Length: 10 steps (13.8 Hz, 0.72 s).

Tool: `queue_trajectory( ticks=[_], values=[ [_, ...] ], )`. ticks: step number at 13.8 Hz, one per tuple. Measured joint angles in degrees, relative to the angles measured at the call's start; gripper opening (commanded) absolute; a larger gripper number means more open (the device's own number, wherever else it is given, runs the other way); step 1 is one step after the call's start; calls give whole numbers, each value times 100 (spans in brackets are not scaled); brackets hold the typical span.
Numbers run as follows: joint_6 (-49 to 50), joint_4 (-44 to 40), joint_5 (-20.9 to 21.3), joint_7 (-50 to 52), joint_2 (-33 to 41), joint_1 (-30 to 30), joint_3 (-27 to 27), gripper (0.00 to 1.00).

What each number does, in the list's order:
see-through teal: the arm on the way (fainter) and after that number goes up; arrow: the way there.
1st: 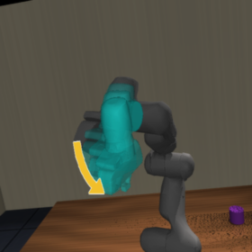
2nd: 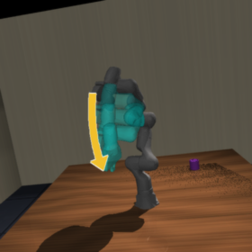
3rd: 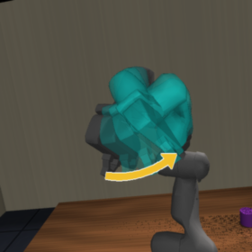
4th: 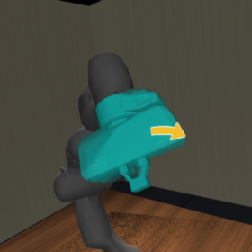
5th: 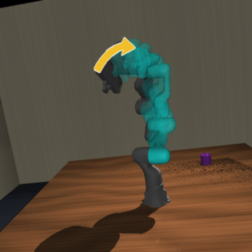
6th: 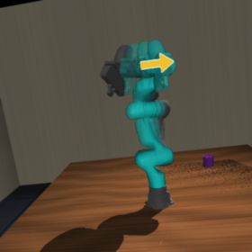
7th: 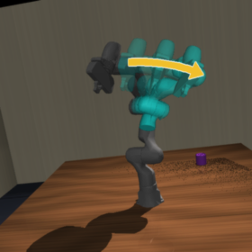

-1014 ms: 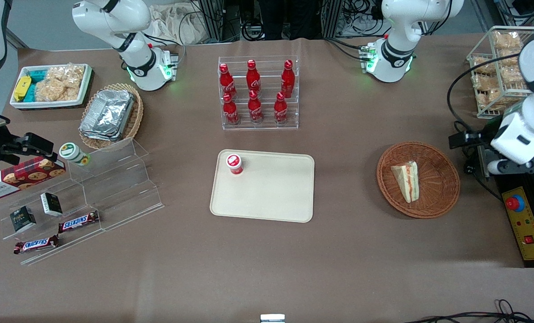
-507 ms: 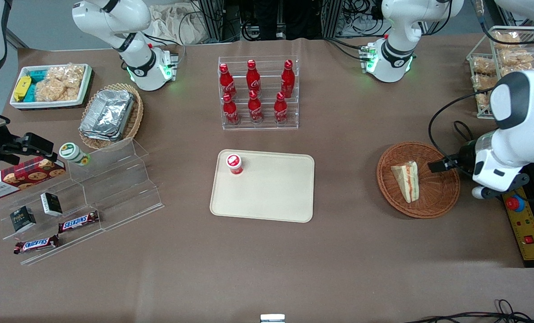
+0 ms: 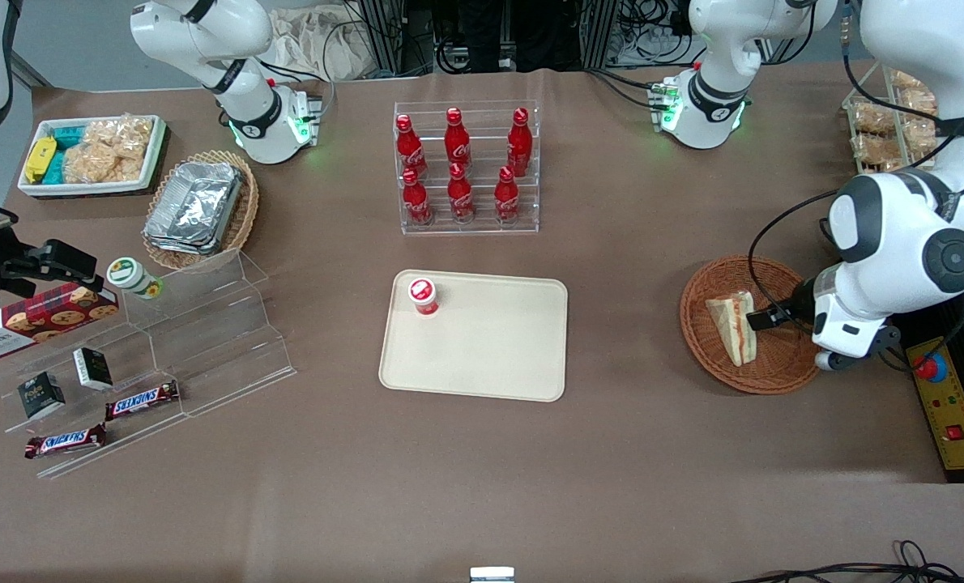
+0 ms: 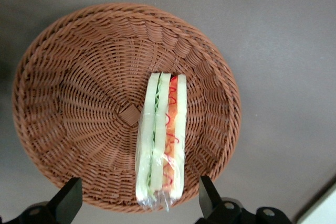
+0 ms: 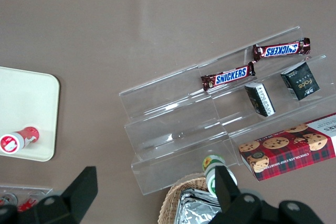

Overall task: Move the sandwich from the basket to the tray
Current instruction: 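Lower the left gripper and close it on the wrapped sandwich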

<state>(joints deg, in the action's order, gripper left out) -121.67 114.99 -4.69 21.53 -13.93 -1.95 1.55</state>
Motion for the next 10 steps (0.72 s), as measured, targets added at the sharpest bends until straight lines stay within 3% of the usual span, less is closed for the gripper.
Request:
queue_trajectory(
  ticks=[10],
  values=[
    [-1266,530,-238,13,-502,-18,-27,100]
  ],
)
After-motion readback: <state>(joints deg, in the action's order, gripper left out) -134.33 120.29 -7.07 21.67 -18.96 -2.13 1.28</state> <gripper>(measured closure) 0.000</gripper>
